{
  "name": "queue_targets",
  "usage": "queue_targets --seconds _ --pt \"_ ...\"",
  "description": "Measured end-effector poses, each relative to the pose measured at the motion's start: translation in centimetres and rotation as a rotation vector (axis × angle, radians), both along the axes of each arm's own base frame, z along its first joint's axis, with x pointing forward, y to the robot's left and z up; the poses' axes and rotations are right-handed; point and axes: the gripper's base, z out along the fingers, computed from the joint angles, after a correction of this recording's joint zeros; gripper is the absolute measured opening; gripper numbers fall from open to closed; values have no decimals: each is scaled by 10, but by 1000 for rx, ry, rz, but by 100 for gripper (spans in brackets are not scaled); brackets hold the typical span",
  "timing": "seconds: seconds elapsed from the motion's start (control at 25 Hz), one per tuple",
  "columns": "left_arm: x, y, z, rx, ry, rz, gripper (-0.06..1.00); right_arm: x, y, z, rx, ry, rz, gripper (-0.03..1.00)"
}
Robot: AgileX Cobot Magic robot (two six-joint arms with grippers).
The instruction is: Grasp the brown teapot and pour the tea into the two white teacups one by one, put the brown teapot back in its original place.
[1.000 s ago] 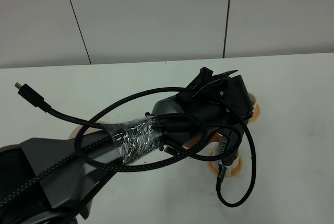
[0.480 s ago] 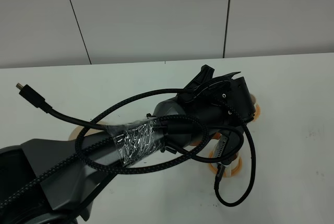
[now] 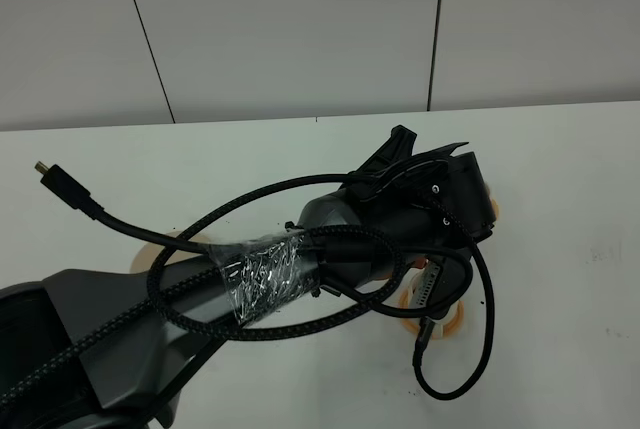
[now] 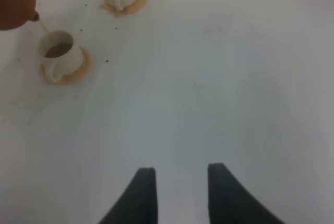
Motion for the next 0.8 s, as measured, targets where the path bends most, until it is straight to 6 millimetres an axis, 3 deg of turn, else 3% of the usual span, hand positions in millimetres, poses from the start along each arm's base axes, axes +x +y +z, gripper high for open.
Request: queue_targets --seconds 0.8 --pt "-2 -2 0 3 -1 -5 16 0 0 0 0 0 0 24"
